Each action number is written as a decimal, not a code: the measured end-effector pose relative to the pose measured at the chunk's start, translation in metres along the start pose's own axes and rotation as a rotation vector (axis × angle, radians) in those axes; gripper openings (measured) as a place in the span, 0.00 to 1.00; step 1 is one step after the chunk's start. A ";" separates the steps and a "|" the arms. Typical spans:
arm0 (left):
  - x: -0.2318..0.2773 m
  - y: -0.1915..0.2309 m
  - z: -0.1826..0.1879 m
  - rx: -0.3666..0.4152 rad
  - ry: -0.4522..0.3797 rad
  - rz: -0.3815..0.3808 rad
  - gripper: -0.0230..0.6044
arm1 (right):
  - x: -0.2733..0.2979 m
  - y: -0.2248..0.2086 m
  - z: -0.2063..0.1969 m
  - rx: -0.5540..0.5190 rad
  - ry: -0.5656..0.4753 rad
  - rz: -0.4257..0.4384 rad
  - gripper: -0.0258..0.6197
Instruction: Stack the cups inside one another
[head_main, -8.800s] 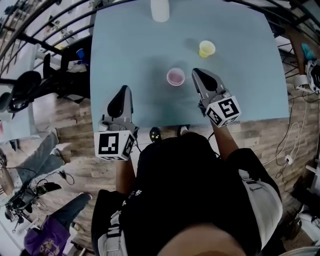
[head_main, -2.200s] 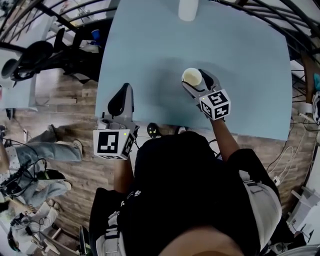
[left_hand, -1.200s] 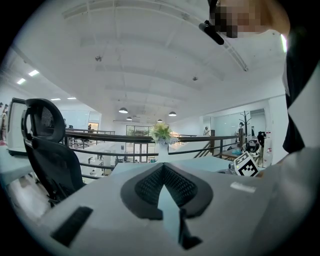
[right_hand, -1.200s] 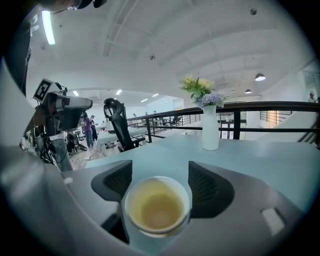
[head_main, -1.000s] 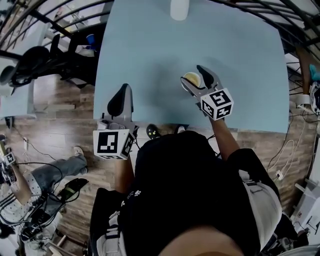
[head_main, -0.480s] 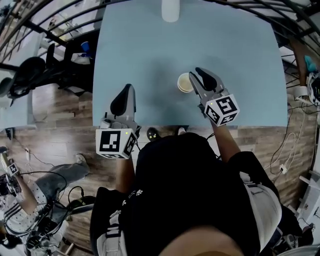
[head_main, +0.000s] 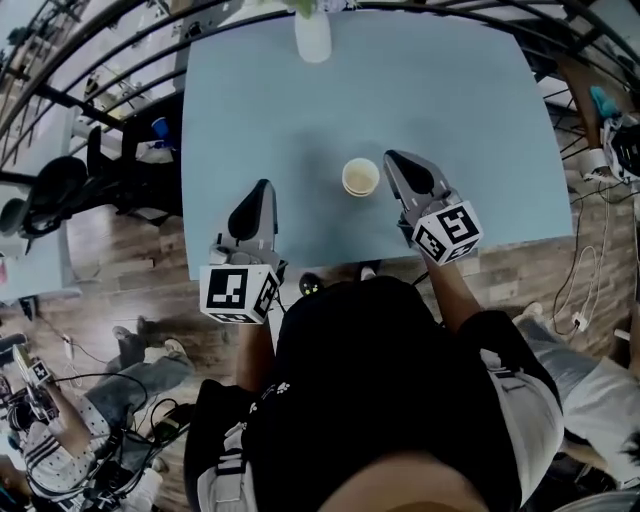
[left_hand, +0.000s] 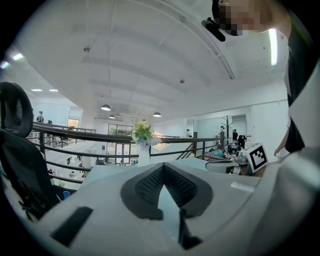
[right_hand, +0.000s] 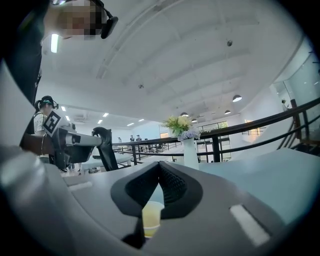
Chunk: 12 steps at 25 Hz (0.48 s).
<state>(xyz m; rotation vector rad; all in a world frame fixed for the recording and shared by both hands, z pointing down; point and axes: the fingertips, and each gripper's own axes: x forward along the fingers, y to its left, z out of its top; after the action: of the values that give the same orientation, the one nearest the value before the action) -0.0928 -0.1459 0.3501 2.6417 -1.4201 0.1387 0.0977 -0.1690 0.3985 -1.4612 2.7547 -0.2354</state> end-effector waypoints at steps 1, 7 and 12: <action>0.002 -0.001 0.000 0.002 0.000 -0.009 0.02 | -0.001 0.001 0.001 -0.001 -0.002 -0.003 0.06; 0.007 -0.003 -0.003 0.001 -0.006 -0.047 0.02 | -0.008 0.005 -0.001 -0.008 -0.004 -0.020 0.06; 0.009 -0.008 -0.005 0.001 -0.003 -0.065 0.02 | -0.015 0.002 0.000 0.005 -0.011 -0.042 0.06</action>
<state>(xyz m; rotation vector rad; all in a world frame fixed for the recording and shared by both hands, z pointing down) -0.0811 -0.1484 0.3557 2.6865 -1.3329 0.1286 0.1046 -0.1553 0.3973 -1.5156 2.7156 -0.2341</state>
